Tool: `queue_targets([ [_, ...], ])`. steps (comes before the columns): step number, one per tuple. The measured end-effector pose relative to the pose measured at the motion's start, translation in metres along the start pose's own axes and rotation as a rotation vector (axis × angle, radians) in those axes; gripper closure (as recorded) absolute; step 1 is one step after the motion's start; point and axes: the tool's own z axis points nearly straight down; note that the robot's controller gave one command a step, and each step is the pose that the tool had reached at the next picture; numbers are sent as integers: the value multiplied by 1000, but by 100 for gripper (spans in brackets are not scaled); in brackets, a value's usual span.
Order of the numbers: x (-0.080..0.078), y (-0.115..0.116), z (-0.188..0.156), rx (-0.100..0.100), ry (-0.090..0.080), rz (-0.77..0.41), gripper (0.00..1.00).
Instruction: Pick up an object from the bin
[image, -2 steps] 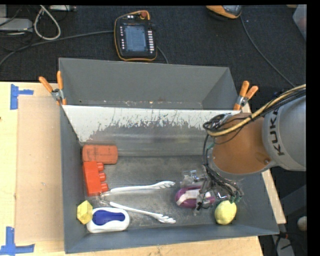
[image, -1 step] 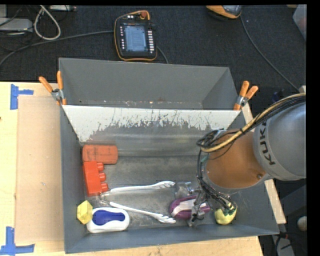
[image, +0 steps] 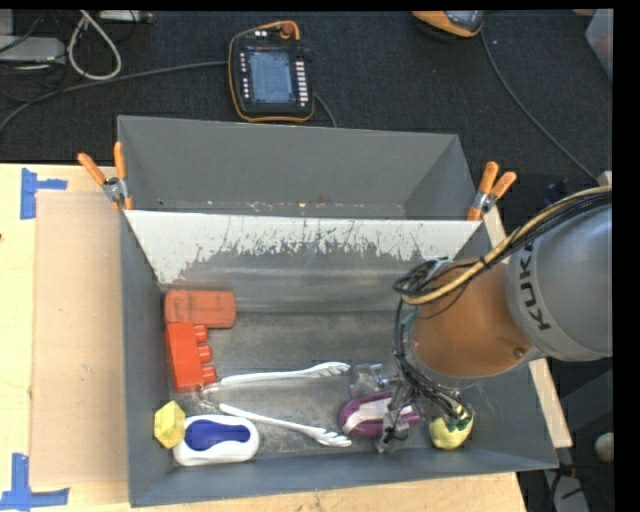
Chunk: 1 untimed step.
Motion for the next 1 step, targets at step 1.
queue_targets([
  [1, 6, 1, -12, -1, 0, 3, 100],
])
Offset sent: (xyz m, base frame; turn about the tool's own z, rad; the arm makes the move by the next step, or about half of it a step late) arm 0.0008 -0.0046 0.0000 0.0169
